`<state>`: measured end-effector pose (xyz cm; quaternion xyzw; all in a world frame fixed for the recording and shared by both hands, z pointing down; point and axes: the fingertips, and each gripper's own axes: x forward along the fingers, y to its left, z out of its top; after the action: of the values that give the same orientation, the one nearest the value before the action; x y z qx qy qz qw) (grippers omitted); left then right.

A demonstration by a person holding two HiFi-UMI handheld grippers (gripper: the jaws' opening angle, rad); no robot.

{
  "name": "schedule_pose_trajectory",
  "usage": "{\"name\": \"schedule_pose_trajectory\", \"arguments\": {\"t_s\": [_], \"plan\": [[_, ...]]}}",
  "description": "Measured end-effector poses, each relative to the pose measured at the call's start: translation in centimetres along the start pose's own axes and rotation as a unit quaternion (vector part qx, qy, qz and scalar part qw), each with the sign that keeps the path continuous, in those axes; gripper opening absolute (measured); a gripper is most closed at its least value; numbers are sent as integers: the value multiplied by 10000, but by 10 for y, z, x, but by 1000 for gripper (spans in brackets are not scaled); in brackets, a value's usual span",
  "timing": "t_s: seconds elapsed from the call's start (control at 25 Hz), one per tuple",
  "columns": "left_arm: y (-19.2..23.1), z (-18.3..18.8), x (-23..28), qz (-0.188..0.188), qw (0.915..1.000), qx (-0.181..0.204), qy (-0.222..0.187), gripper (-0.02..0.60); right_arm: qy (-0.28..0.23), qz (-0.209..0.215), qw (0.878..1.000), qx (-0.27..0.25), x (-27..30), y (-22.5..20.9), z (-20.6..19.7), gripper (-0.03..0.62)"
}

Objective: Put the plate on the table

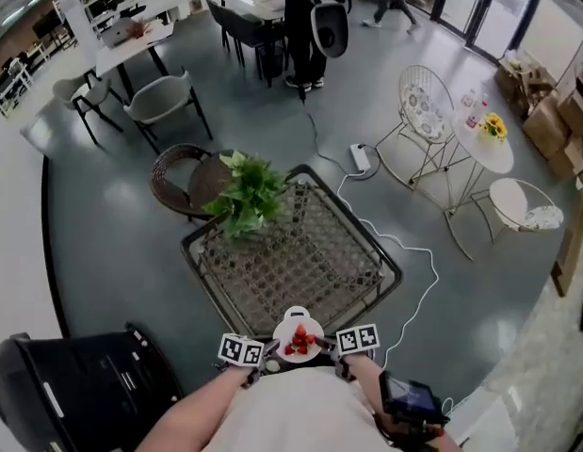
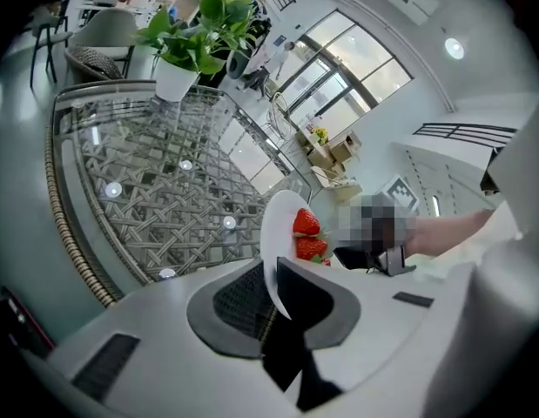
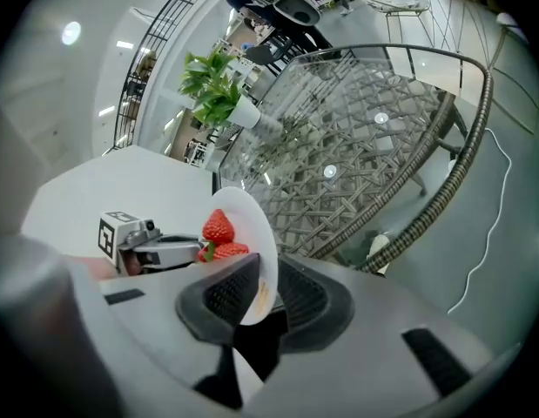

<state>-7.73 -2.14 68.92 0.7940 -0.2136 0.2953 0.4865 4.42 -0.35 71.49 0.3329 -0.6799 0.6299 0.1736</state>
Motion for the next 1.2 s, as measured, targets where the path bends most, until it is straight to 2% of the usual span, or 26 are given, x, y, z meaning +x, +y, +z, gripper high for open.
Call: {"name": "schedule_pose_trajectory", "arguments": {"t_s": [0.32,0.52,0.84,1.0,1.2], "plan": [[13,-12,3,196,9964,-821,79,26,637,98,9978,-150,19,-2,10,46],[37,-12,7,473,9947,-859,301,26,1036,81,9938,-404,39,-3,20,46],[77,-9,21,636,9882,-1374,239,26,1634,-39,9819,-961,79,-13,51,46],[83,-1,26,752,9879,-1337,247,26,1652,-110,9773,-1321,85,-15,70,46],[94,24,40,985,9898,-886,522,34,1268,-325,9776,-1649,86,-21,103,46]]}}
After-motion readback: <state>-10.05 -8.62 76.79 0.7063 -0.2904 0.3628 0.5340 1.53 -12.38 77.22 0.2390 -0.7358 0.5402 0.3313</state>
